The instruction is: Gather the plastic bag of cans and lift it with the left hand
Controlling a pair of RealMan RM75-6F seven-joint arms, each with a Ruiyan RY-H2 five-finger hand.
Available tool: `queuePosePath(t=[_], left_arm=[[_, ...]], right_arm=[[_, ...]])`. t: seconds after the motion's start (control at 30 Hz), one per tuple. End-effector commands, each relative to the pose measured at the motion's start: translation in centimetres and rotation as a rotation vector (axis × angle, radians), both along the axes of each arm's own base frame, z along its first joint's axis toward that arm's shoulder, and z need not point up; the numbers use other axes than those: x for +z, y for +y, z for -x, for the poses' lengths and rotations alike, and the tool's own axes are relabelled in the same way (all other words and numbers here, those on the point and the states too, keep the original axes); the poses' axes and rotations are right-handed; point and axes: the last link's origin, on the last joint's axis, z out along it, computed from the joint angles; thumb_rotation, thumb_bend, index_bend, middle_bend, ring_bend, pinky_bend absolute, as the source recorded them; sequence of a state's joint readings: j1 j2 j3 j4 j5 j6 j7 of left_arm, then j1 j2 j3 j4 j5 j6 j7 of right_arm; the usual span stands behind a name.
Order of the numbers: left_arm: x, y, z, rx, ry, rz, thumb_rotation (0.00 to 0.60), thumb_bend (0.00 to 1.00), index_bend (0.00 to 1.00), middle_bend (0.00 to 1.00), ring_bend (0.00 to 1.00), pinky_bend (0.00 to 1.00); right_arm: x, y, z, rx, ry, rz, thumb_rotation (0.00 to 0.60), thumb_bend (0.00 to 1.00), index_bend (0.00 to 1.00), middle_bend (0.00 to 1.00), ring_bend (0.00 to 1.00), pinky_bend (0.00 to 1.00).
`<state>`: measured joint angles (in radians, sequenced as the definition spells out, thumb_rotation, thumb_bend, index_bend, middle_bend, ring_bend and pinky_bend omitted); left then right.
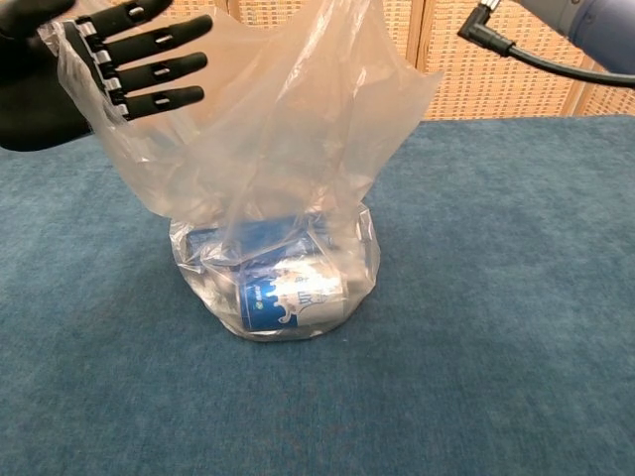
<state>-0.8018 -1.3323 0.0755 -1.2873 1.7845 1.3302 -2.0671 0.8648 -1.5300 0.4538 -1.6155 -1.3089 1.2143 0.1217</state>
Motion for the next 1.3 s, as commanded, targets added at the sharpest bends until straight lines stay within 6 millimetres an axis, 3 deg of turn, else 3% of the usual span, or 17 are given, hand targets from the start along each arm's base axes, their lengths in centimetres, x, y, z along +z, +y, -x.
queuePosePath(t=[0.03, 0.7, 1.3], left_arm=[[-1.1, 0.2, -1.3, 0.01, 0.016, -0.024, 0.6, 0.15, 0.34, 0.26, 0.26, 0.28], [-3.6, 0.3, -6.4, -0.056, 0.07, -0.096, 0.6, 0.14, 0.29, 0.23, 0.23, 0.25], [-5.3, -0.7, -9.3, -0.105, 0.091, -0.143, 0.6, 0.14, 0.28, 0.22, 0.21, 0.21]], right_arm=[[0.2, 0.2, -0.5, 0.011, 0.009, -0.001, 0.6, 0.65, 0.0, 0.04, 0.0, 0.0], [-0.2, 1.1, -3.4, 0.059, 0.031, -0.027, 0.6, 0.65, 0.0, 0.04, 0.0, 0.0], [-0.8, 1.0, -4.3, 0.062, 0.079, -0.033, 0.6, 0.65, 0.0, 0.04, 0.0, 0.0]])
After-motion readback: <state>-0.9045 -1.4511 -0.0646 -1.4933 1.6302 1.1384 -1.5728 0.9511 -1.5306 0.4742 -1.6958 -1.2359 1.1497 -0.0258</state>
